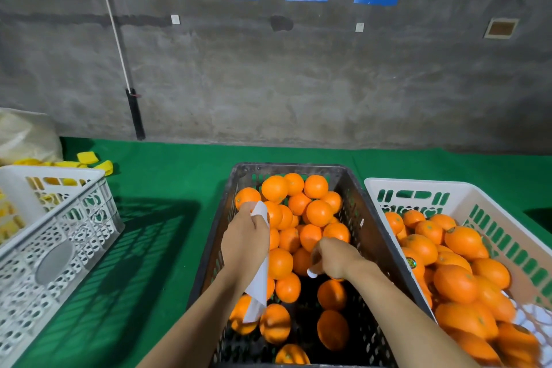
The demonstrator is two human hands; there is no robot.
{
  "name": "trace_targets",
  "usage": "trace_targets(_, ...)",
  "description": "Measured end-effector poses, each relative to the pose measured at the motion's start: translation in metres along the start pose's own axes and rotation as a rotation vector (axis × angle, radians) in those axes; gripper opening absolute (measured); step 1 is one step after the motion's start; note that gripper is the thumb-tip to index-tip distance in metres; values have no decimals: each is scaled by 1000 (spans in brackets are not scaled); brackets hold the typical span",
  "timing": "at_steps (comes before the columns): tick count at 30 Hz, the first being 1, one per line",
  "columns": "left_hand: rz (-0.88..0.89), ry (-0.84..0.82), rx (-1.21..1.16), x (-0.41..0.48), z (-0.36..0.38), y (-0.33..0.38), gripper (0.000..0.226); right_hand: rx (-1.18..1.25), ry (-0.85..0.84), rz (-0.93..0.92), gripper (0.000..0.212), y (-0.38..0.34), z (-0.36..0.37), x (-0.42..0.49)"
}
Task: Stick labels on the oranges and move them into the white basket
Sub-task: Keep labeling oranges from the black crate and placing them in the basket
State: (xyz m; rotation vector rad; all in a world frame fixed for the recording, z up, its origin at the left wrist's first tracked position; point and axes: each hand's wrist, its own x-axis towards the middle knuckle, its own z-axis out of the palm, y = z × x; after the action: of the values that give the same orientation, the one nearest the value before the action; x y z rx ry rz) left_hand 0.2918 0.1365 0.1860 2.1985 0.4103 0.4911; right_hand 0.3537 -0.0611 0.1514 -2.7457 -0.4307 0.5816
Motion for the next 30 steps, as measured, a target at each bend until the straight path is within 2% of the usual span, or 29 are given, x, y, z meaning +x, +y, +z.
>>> trace_targets(3, 18, -31, 38, 0, 0, -3, 36, -42, -75, 23, 22, 4, 5, 1)
trace_targets(10, 62, -79, 78, -1, 1, -6, 49, -368, -240, -21, 22, 4, 23, 3)
trace_targets(17, 98, -76, 64, -1, 2, -7, 28, -389, -410, -18, 20, 1, 32, 5)
trace_targets(23, 99, -74, 92, -1, 3, -8, 35, -351, -468, -15, 2, 9, 37, 3)
trace_targets(28, 87, -76, 92, -1, 2, -7, 34, -372, -513, 12, 4, 8, 38, 5)
trace_targets(30, 77, -77, 88, -2, 1, -7, 29, -421, -552, 29, 13, 9, 41, 4)
